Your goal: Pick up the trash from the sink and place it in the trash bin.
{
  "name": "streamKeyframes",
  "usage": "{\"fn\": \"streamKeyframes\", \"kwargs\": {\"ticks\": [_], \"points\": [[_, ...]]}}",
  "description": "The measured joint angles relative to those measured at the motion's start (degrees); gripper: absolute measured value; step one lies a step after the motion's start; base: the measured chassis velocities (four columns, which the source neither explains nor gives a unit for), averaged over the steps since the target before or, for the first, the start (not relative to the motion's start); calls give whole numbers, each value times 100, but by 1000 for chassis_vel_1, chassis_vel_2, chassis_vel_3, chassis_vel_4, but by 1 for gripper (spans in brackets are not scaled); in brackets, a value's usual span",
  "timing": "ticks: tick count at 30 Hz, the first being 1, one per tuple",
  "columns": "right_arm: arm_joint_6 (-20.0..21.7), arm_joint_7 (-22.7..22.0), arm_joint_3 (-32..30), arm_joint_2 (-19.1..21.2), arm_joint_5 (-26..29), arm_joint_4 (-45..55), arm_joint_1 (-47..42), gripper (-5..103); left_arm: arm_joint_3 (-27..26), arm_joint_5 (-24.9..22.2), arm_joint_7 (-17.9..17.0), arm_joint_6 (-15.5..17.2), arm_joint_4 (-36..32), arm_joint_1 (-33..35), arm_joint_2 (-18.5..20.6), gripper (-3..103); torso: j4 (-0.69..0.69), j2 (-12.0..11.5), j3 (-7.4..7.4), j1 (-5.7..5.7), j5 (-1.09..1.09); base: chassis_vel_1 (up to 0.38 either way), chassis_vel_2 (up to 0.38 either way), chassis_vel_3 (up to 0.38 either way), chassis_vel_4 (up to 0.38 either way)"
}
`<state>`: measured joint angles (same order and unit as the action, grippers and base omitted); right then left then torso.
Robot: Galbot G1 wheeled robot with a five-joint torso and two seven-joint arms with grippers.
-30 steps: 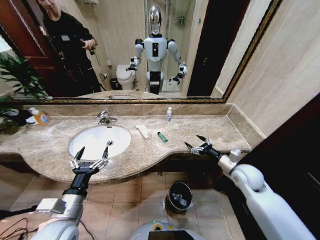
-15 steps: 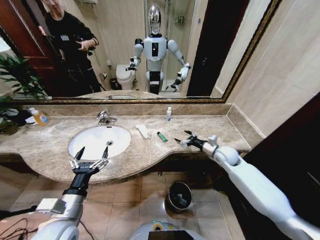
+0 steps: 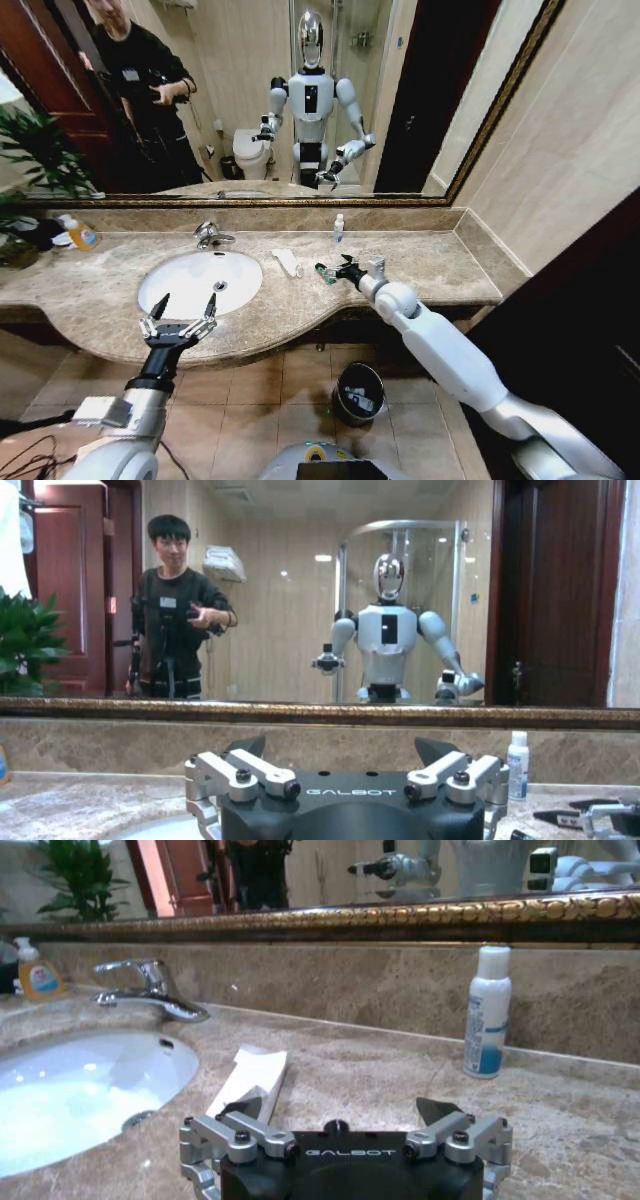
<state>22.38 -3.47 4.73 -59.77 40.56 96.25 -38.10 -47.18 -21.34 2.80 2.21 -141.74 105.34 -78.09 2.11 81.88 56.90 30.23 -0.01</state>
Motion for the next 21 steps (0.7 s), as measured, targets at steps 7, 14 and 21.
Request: {"fn": "streamKeyframes", "kwargs": {"ticks": [7,14,21], "points": [[-35,11,43,-73,-115,-142,-63,102,0,0,0,0,0,0,0,100,0,0,0,0,1,0,0,0,0],[-84,46,133,-112,-202,-361,-13,92,0,0,0,0,0,0,0,100,0,0,0,0,1,0,0,0,0],[-182,92,159,-204,-382,-615,-28,71,0,0,0,0,0,0,0,100,0,0,0,0,1,0,0,0,0]]}}
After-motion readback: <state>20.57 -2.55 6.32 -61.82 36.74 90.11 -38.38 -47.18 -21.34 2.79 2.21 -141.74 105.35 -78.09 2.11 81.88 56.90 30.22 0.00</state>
